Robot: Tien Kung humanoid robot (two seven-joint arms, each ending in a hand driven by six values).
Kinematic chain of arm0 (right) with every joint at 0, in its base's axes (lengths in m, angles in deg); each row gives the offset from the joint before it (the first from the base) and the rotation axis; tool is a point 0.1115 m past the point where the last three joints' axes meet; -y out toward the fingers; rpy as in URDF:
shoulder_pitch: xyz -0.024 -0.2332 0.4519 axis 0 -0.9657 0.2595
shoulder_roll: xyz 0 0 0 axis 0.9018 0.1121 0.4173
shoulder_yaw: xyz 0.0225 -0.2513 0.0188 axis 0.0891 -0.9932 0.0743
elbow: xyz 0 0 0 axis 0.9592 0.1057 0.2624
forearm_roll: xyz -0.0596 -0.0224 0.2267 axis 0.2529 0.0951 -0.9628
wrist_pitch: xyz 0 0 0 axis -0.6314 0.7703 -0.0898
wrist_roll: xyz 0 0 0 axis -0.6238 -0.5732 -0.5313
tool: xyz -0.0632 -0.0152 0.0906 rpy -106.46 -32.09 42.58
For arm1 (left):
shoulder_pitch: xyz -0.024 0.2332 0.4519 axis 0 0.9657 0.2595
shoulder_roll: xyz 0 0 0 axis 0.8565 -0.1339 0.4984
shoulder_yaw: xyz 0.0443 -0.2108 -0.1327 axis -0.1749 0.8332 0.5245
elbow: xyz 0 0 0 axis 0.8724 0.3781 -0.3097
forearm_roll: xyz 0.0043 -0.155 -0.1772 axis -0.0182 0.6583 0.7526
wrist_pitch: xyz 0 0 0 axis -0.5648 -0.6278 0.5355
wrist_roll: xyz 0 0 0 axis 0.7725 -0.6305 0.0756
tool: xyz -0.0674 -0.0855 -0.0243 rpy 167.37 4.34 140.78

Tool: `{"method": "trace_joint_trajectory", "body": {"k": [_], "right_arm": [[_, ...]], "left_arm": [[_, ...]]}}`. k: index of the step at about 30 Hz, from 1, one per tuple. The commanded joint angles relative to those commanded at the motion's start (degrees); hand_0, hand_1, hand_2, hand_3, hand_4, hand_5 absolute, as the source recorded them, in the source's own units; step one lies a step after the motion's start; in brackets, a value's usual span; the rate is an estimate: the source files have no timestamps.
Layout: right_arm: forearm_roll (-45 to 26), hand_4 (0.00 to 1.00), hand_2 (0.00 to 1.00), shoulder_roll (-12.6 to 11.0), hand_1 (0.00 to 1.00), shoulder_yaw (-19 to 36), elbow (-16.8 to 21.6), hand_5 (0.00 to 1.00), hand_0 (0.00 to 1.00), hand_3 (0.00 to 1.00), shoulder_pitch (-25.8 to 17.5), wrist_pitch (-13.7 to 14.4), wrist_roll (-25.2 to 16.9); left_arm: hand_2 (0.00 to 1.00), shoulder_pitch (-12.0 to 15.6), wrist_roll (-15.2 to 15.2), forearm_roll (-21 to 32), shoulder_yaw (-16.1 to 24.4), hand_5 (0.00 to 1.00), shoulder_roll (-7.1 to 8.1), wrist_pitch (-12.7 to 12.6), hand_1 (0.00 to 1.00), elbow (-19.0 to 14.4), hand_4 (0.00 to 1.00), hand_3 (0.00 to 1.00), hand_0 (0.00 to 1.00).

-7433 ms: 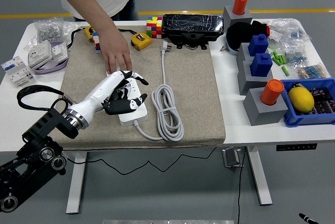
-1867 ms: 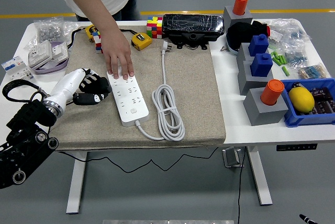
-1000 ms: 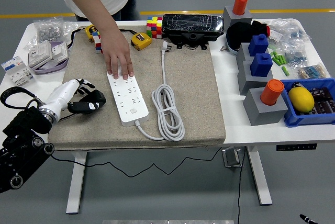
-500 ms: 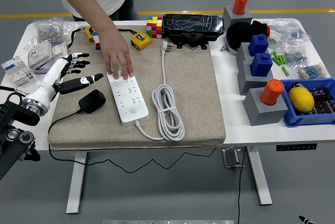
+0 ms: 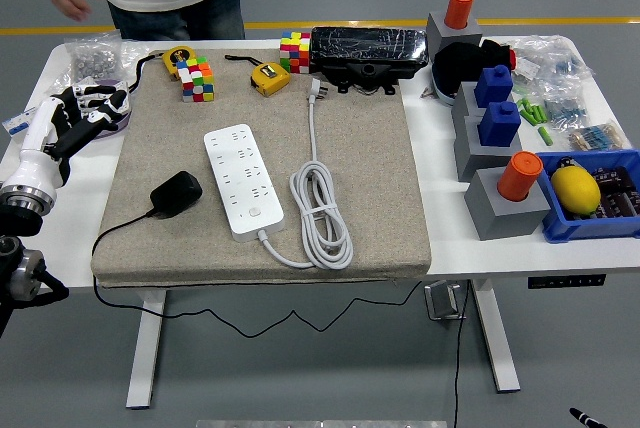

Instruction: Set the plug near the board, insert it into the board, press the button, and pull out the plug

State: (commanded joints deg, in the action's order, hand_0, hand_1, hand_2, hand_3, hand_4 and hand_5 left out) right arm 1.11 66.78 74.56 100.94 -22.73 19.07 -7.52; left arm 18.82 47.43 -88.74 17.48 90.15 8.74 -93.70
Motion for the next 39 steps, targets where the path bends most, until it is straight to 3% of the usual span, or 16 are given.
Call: {"method": "trace_joint_trajectory", "body": {"k": [21,39], "right_arm": [[1.0,0.998,0.66,0.4,0.658,1.9,0.4,0.559,0.656,0.579,-0.3,0.1,0.0],[1.4,0.998,0.66,1.4,0.658,3.8,0.3,0.56,0.654,0.579,-0.8,0.2,0.2]], "left_arm": [[0.545,0.6,-1.1,-0.9,2.0,0.443,-0.62,0.9,0.501,1.2,0.809,0.58,0.464],[0.546,2.0,-1.7,-0.8,1.9,0.443,0.02,1.4,0.501,1.5,0.808,0.582,0.467]]}}
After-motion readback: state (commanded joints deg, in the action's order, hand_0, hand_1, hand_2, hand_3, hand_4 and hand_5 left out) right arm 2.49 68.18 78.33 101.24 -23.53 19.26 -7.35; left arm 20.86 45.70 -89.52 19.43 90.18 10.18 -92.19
